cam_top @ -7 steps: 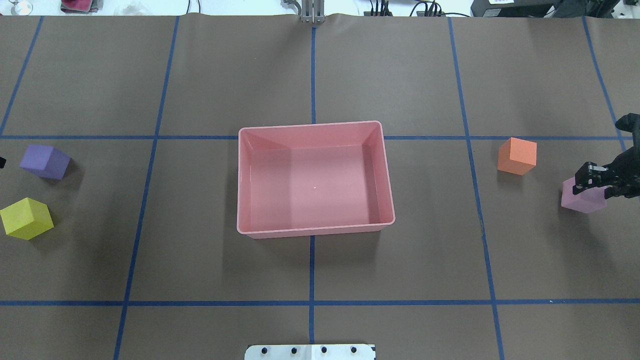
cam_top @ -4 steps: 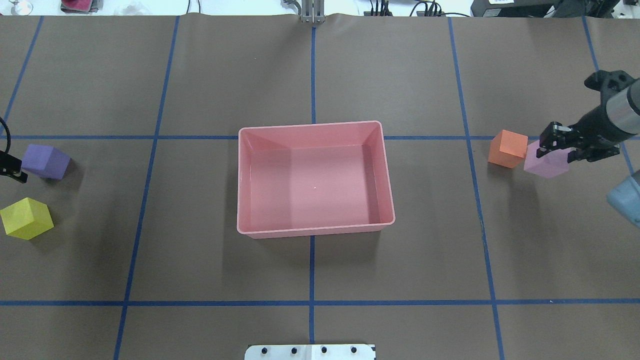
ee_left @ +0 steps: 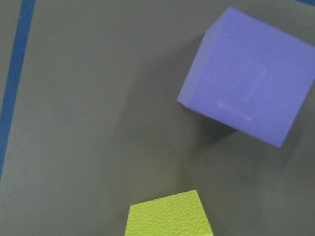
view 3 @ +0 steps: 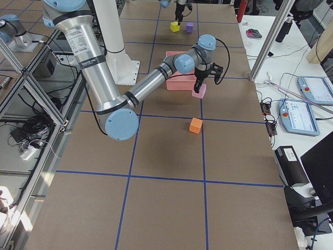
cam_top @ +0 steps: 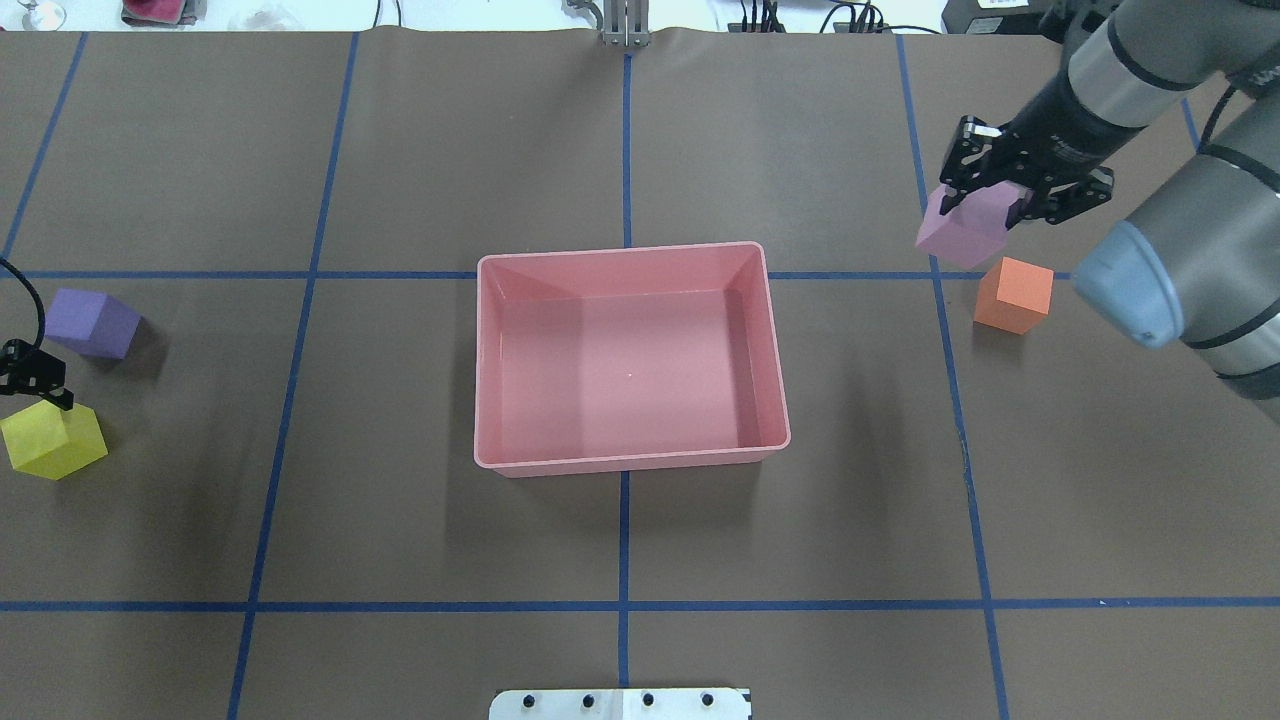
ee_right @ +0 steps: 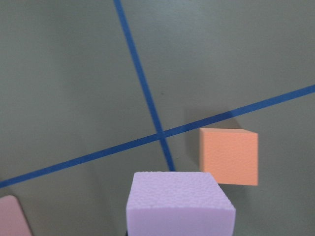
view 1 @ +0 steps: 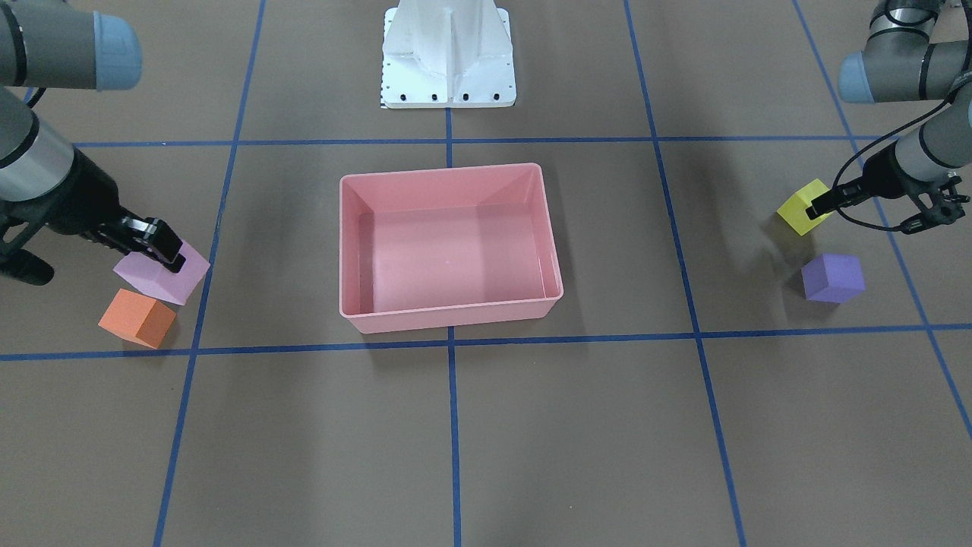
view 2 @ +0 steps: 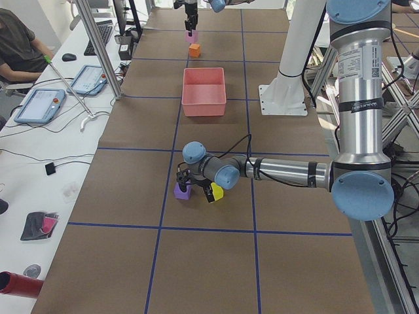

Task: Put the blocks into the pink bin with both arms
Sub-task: 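Carry lavender cube into pink bin with right gripper while left grasps yellow-green cube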

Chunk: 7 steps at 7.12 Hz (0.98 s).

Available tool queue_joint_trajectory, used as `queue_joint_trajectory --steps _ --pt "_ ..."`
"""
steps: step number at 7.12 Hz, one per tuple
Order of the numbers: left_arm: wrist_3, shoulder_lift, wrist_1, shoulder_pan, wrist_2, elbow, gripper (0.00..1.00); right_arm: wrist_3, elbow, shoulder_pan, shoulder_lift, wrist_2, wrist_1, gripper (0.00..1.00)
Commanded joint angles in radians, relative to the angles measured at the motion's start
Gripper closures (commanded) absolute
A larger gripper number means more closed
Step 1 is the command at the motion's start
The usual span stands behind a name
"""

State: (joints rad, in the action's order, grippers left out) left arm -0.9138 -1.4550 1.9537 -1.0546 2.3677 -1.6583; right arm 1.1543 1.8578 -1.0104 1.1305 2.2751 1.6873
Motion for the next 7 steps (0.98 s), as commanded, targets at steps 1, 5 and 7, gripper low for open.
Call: queue_joint_trajectory --steps 1,5,7 --pt "-0.014 0.012 0.005 0.031 0.001 0.002 0.01 0.186 0.003 0.143 -0.096 -0.047 0.006 1.00" --pt "-0.013 -0.005 -0.001 0.050 0.001 0.005 0.68 0.334 -0.078 0.340 -0.150 -0.180 -0.160 1.00" --pt "-0.063 -0.065 -0.012 0.048 0.118 -0.015 1.00 0.421 -0.149 0.404 -0.164 -0.242 -0.277 1.00"
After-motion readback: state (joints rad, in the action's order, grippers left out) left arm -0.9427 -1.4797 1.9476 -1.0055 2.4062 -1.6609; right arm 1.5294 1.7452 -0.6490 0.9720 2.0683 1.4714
